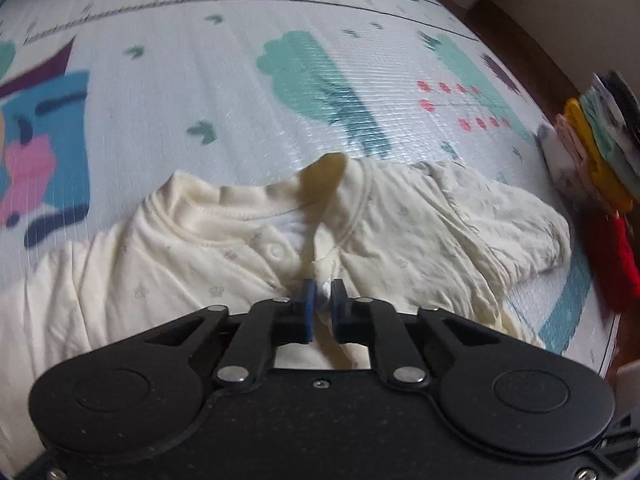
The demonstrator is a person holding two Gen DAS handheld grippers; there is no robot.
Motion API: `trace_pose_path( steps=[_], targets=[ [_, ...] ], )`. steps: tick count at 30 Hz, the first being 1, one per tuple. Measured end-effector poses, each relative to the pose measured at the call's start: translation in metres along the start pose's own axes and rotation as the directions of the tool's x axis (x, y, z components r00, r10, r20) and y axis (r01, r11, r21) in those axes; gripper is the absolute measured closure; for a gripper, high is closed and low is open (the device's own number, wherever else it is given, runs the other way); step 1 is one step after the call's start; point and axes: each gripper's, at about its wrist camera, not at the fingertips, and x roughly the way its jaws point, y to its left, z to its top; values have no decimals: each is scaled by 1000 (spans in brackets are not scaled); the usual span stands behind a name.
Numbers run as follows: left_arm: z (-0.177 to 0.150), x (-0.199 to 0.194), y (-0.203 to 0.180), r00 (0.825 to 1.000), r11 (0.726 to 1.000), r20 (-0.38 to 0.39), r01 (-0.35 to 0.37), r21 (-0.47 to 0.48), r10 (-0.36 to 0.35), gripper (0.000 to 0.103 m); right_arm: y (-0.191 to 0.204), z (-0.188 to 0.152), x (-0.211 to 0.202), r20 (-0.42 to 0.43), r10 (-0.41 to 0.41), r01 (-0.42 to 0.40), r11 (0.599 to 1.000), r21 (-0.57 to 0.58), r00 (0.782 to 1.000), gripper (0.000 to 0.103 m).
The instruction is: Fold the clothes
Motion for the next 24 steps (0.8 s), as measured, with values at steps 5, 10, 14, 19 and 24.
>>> trace_pose_path(
  steps=[5, 10, 14, 19, 24],
  targets=[
    [8, -4, -7, 998, 998, 37, 39, 57, -41, 102, 4, 2, 2, 0, -6, 6, 1000, -19, 1000, 83],
    [10, -4, -2, 998, 999, 56, 35, 39, -37, 102, 4, 4, 5, 0, -5, 5, 1000, -10, 1000, 83],
    [8, -4, -1, 997, 999, 73, 23, 41, -26, 103, 3, 7, 9, 8, -26, 26, 1000, -4, 1000, 83],
    [26, -16, 4, 988, 1000, 154, 12, 19, -15, 103, 5, 27, 8, 83, -78, 80, 996, -30, 994, 83],
    [19, 1, 14, 992, 999, 112, -49, 2, 49, 103, 21, 30, 39, -18, -97, 93, 983, -156, 995, 83]
  ],
)
